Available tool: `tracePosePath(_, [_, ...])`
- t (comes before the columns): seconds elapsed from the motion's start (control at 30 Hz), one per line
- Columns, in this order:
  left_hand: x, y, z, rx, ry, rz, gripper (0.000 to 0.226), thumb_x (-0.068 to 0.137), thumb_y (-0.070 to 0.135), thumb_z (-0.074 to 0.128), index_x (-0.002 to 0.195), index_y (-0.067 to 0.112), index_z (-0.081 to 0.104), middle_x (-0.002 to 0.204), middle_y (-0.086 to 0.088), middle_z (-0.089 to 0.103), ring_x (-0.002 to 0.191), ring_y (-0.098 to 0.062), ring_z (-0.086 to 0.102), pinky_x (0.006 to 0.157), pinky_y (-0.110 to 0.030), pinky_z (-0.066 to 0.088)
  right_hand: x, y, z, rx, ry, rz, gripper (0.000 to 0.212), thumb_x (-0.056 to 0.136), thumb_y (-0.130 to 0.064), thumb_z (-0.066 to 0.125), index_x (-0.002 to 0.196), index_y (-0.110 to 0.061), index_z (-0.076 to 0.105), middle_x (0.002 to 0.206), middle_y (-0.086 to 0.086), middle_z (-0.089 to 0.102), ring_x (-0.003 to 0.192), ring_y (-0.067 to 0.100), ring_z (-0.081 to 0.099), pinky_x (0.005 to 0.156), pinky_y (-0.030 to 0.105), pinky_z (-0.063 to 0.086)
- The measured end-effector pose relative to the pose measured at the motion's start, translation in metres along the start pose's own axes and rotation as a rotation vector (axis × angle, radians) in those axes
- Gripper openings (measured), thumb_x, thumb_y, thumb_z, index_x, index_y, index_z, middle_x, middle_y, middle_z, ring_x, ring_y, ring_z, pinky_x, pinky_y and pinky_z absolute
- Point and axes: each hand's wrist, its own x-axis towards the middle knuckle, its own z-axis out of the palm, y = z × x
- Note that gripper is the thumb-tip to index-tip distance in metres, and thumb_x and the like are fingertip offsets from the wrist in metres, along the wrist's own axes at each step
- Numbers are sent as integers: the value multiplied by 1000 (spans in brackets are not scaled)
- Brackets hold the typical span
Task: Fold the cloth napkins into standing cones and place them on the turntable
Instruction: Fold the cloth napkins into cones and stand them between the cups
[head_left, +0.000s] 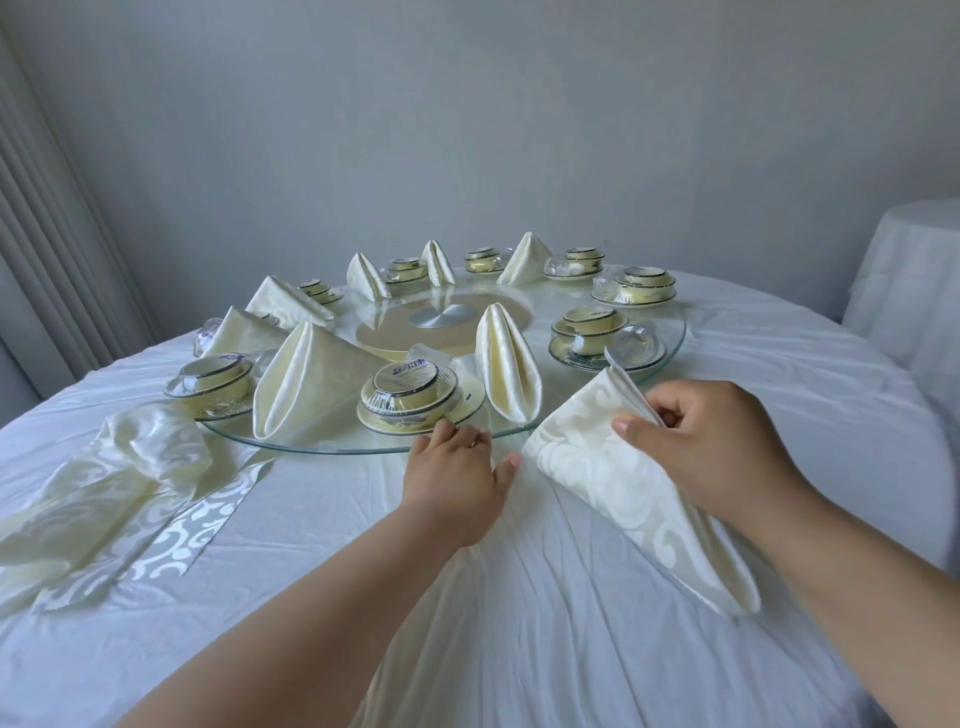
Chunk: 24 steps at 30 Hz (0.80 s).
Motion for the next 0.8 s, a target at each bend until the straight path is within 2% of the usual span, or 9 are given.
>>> tracePosePath(0.1, [-1, 1, 1, 42, 23, -7, 61, 96, 57, 16, 136, 20, 45, 134, 8, 48, 124, -18, 32, 99, -33, 25, 0, -3, 2, 20, 12, 1, 43, 79, -27, 71, 59, 0, 45, 51, 2, 32, 54, 17, 28, 51, 31, 25])
tracePosePath(0.3, [-5, -11, 1, 70, 34, -55, 63, 95, 60, 14, 130, 23, 51, 132, 10, 51, 127, -18, 33, 100, -33, 26, -4, -5, 4, 26, 0, 9, 47, 79, -28, 70, 54, -10, 34, 51, -1, 28, 54, 16, 25, 51, 32, 22])
tracePosePath(0.43, [-13, -24, 0, 36, 60, -99, 92, 76, 66, -9, 133, 25, 51, 135, 13, 50, 130, -17, 31, 98, -34, 26, -6, -7, 4, 60, -3, -5, 48, 79, -26, 71, 54, -10, 33, 51, -2, 27, 54, 15, 24, 51, 31, 22])
tracePosePath(0.47, [-14, -29, -1, 32, 64, -111, 90, 77, 66, -8, 133, 26, 51, 135, 13, 50, 130, -17, 31, 97, -34, 26, -6, -8, 4, 73, -5, -14, 48, 80, -26, 71, 54, -9, 34, 52, -2, 27, 54, 15, 24, 51, 31, 22])
tracePosePath(0.6, [-21, -49, -1, 37, 40, -149, 58, 96, 57, 16, 135, 28, 49, 138, 15, 48, 129, -16, 31, 97, -34, 27, -5, -13, 4, 79, -2, -51, 48, 79, -25, 72, 55, -7, 34, 53, -2, 26, 54, 13, 23, 51, 32, 20])
tracePosePath(0.7, [-27, -64, 0, 27, 30, -189, 56, 97, 55, 17, 134, 30, 50, 139, 17, 47, 128, -15, 31, 98, -34, 27, -4, -16, 6, 74, 0, -68, 47, 79, -26, 71, 55, -5, 37, 53, -2, 27, 53, 12, 22, 49, 28, 19])
tracePosePath(0.8, [-31, -79, -1, 14, 28, -233, 56, 97, 54, 15, 133, 31, 51, 140, 19, 46, 128, -15, 31, 98, -35, 26, -3, -18, 8, 81, 2, -66, 45, 79, -27, 71, 56, -3, 41, 53, -1, 28, 53, 12, 23, 49, 29, 20])
